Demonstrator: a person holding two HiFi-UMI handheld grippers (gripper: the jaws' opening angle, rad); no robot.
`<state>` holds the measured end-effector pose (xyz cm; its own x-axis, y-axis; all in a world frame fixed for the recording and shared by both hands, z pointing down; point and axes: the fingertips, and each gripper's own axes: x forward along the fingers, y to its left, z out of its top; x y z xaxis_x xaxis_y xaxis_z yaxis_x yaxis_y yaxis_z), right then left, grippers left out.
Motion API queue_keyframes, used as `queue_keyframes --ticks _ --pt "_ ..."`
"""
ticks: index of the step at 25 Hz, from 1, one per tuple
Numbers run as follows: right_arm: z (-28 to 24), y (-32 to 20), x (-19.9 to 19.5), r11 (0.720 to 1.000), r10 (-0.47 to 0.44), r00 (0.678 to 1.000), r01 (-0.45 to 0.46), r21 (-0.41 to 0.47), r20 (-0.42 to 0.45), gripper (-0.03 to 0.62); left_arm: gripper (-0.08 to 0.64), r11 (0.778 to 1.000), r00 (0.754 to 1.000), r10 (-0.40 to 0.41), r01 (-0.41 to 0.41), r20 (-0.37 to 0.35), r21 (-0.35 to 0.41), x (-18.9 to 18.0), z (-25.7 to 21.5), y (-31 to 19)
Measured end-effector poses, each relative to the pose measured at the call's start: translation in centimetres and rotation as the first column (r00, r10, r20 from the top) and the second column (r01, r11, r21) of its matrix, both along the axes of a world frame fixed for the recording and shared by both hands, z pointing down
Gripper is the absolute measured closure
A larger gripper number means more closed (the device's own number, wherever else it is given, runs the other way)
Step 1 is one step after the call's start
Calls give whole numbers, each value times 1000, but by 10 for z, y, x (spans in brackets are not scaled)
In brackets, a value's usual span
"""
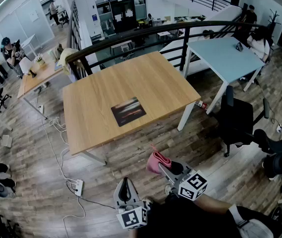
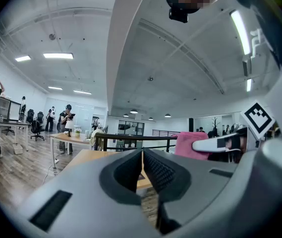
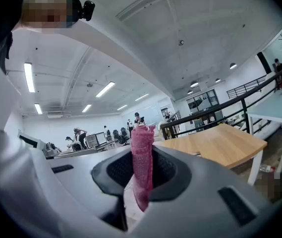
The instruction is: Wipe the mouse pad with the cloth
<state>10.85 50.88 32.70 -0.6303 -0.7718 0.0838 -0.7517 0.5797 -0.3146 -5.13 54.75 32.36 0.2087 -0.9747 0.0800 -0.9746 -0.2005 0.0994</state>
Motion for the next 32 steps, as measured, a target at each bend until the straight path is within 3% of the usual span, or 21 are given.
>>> queue_keyframes --ticks 17,32 --pt "3 -5 20 1000 -7 1000 7 -9 10 522 531 1000 1000 -16 16 6 -10 14 6 -11" --pt "10 -38 65 998 -66 998 66 5 16 522 532 996 995 -87 88 37 -12 59 15 -47"
